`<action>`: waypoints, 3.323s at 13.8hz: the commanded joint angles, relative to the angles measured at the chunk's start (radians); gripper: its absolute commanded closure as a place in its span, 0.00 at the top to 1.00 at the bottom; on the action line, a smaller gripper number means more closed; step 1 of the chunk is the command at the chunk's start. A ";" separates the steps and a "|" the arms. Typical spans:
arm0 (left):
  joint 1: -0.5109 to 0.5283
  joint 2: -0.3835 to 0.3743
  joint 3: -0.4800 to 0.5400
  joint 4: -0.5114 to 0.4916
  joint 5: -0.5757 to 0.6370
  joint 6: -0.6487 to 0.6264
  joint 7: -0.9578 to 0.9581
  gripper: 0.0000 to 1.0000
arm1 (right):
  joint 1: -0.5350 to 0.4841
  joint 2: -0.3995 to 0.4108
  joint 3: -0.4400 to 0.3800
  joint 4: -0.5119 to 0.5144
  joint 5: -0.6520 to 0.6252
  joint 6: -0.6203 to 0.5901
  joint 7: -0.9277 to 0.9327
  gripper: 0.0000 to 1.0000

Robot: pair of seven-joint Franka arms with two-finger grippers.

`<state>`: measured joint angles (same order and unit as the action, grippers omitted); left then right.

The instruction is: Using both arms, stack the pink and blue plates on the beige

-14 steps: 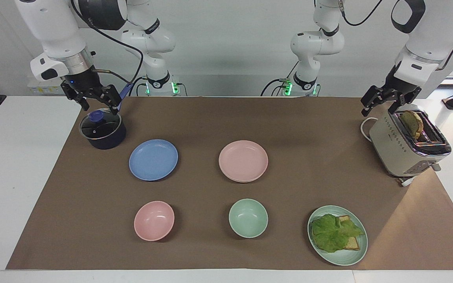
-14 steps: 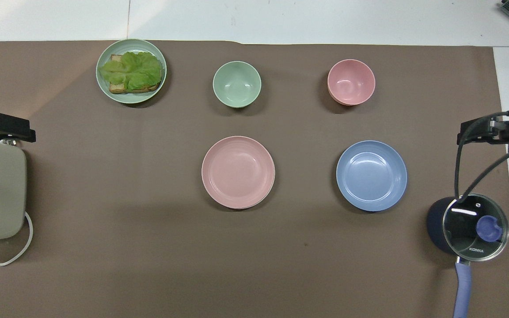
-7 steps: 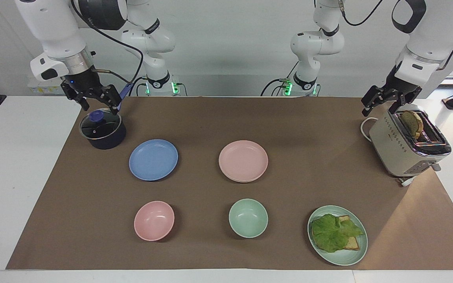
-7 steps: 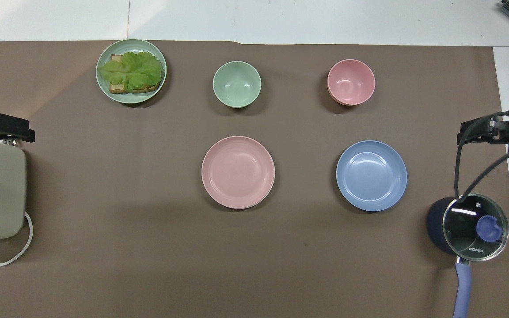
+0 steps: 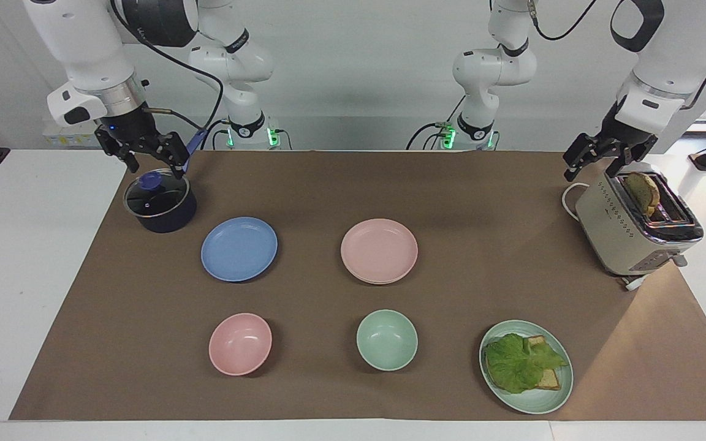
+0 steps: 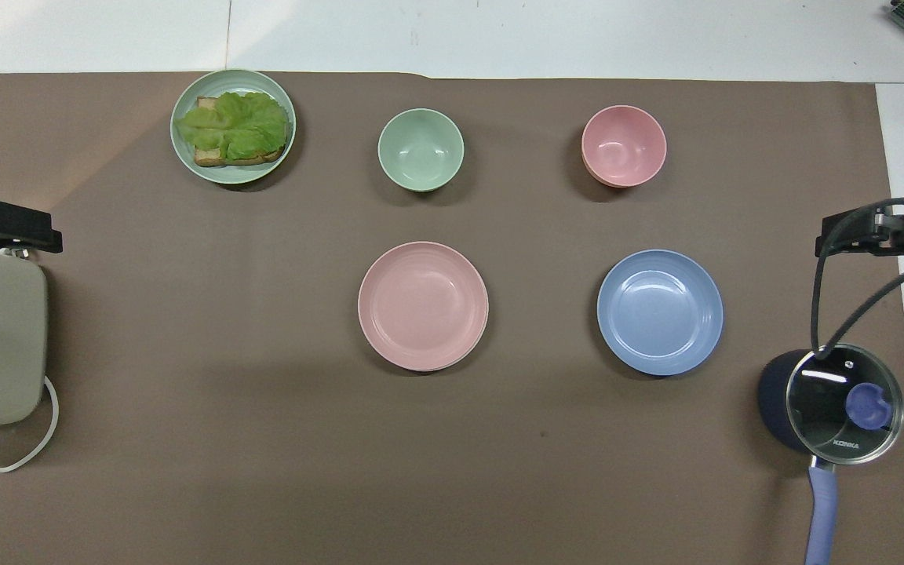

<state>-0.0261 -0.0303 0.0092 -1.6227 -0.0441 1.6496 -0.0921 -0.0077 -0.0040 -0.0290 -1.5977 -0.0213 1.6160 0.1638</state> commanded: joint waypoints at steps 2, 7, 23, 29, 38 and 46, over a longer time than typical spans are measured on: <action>-0.017 -0.011 0.014 0.004 0.016 -0.022 -0.002 1.00 | -0.011 -0.031 0.000 -0.103 0.008 0.115 -0.018 1.00; -0.017 -0.011 0.014 0.004 0.016 -0.020 -0.002 1.00 | -0.009 -0.014 0.000 -0.388 0.066 0.439 -0.059 1.00; -0.017 -0.011 0.012 0.004 0.016 -0.022 -0.002 1.00 | -0.100 0.130 0.000 -0.699 0.483 0.783 -0.466 0.75; -0.017 -0.011 0.012 0.004 0.016 -0.022 -0.002 1.00 | -0.104 0.136 -0.002 -0.689 0.497 0.759 -0.481 0.00; -0.017 -0.011 0.014 0.004 0.016 -0.020 -0.002 1.00 | 0.180 0.025 0.023 -0.597 0.486 0.646 -0.091 0.00; -0.017 -0.011 0.012 0.004 0.016 -0.022 -0.002 1.00 | 0.489 0.168 0.024 -0.554 0.478 0.864 0.217 0.00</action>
<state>-0.0261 -0.0303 0.0092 -1.6227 -0.0441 1.6490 -0.0921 0.4732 0.1355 0.0018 -2.1676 0.4488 2.4713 0.3756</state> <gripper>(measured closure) 0.000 0.960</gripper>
